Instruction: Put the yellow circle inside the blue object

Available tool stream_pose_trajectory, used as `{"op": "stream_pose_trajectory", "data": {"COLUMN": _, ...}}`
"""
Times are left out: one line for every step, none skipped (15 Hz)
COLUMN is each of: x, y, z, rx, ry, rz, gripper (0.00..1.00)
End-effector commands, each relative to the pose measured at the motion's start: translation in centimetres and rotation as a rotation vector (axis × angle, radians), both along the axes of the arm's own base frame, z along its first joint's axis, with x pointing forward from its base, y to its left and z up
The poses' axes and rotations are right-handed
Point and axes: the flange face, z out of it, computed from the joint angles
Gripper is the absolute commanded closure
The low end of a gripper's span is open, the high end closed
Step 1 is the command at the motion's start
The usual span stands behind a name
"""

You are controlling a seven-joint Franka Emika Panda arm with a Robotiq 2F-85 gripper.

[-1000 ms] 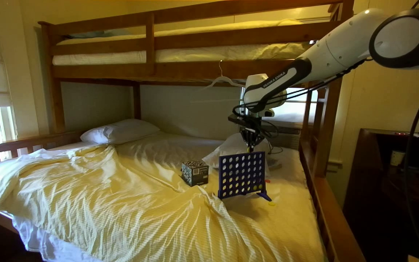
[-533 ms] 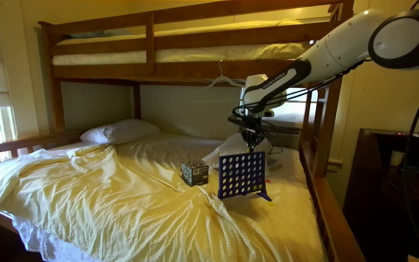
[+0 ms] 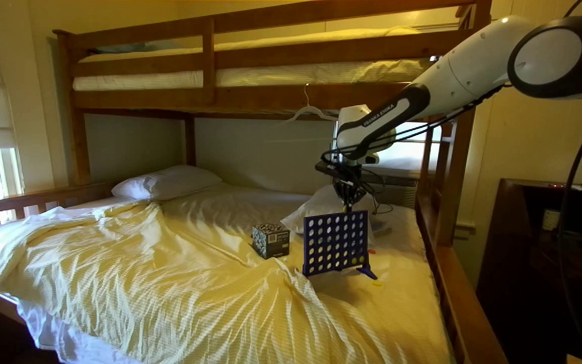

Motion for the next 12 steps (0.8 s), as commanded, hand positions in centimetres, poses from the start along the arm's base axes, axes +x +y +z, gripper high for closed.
{"op": "stream_pose_trajectory", "data": {"x": 0.74, "y": 0.22, "z": -0.05, "rx": -0.035, "ry": -0.001, "rz": -0.023, "gripper": 0.98}}
{"op": "stream_pose_trajectory", "data": {"x": 0.71, "y": 0.25, "z": -0.04, "rx": -0.035, "ry": 0.001, "rz": -0.023, "gripper": 0.98}}
{"op": "stream_pose_trajectory", "data": {"x": 0.68, "y": 0.28, "z": -0.05, "rx": -0.036, "ry": 0.002, "rz": -0.022, "gripper": 0.98}}
{"op": "stream_pose_trajectory", "data": {"x": 0.67, "y": 0.32, "z": -0.05, "rx": -0.036, "ry": 0.003, "rz": -0.021, "gripper": 0.98}}
{"op": "stream_pose_trajectory", "data": {"x": 0.65, "y": 0.35, "z": -0.03, "rx": -0.037, "ry": 0.004, "rz": -0.021, "gripper": 0.98}}
{"op": "stream_pose_trajectory", "data": {"x": 0.63, "y": 0.38, "z": -0.02, "rx": -0.037, "ry": 0.004, "rz": -0.020, "gripper": 0.80}}
{"op": "stream_pose_trajectory", "data": {"x": 0.63, "y": 0.40, "z": -0.01, "rx": -0.037, "ry": 0.004, "rz": -0.020, "gripper": 0.66}}
{"op": "stream_pose_trajectory", "data": {"x": 0.62, "y": 0.43, "z": 0.00, "rx": -0.038, "ry": 0.004, "rz": -0.021, "gripper": 0.61}}
{"op": "stream_pose_trajectory", "data": {"x": 0.63, "y": 0.46, "z": 0.01, "rx": -0.039, "ry": 0.004, "rz": -0.021, "gripper": 0.53}}
{"op": "stream_pose_trajectory", "data": {"x": 0.63, "y": 0.50, "z": 0.02, "rx": -0.039, "ry": 0.004, "rz": -0.021, "gripper": 0.47}}
{"op": "stream_pose_trajectory", "data": {"x": 0.64, "y": 0.53, "z": 0.03, "rx": -0.040, "ry": 0.004, "rz": -0.021, "gripper": 0.39}}
{"op": "stream_pose_trajectory", "data": {"x": 0.65, "y": 0.55, "z": 0.05, "rx": -0.041, "ry": 0.004, "rz": -0.022, "gripper": 0.33}}
